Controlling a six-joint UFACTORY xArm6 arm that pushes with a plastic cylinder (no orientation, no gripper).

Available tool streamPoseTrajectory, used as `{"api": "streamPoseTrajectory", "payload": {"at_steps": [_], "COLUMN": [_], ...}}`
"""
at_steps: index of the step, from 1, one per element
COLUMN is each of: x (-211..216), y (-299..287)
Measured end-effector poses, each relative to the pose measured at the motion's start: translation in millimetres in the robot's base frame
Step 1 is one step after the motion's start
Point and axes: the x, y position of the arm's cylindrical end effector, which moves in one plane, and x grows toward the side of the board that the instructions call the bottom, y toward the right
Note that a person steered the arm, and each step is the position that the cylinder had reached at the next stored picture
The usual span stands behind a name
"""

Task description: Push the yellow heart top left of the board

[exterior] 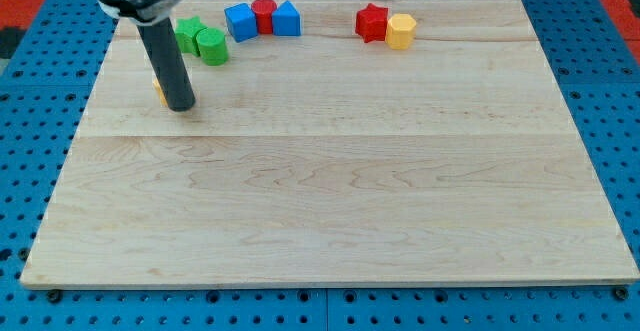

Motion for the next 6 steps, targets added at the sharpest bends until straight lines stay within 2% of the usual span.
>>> {"api": "streamPoseTrajectory", "payload": {"at_steps": [1,2,3,5,6], "x": [-42.9,-29.9,5.7,-89.8,-57.0], "y": [8.9,-38.2,-43.6,-64.5,-65.8]}}
